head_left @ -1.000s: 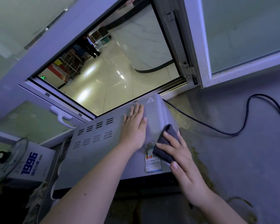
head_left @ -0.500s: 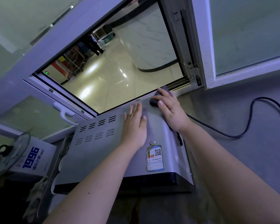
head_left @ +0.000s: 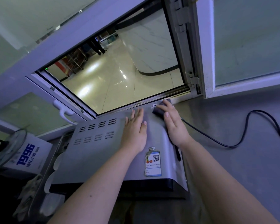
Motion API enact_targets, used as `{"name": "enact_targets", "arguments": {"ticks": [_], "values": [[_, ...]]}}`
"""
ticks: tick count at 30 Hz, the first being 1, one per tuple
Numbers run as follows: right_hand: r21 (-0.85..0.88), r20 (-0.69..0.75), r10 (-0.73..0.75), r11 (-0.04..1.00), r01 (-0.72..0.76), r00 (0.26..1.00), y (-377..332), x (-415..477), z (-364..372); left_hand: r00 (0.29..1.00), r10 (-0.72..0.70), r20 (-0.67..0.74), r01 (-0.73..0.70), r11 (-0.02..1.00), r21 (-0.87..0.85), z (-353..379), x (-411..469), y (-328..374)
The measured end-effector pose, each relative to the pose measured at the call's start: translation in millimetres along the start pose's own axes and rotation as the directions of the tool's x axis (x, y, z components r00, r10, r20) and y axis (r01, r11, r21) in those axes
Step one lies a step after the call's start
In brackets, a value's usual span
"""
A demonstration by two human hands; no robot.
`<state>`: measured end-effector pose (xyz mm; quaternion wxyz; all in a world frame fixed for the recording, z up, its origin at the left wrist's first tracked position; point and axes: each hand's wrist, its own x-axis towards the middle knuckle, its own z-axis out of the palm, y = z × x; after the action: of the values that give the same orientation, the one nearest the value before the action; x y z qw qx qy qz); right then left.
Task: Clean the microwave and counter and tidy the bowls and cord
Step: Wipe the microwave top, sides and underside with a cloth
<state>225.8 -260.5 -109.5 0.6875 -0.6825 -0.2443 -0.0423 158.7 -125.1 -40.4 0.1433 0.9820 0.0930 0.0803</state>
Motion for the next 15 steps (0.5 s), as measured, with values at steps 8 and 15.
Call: {"name": "enact_targets", "arguments": {"ticks": [8,15], "values": [[0.278,0.073,0.348,0.893,-0.354,0.935,19.9,-27.2,-0.4,0.993,0.107,0.053,-0.108,0.994,0.024,2.5,0.1,1.5],[0.293,0.069,0.246,0.921,-0.255,0.967,-3.3,-103.4,-2.5,0.953,0.202,0.224,-0.244,0.953,0.18,-3.8,4.1,8.8]]}}
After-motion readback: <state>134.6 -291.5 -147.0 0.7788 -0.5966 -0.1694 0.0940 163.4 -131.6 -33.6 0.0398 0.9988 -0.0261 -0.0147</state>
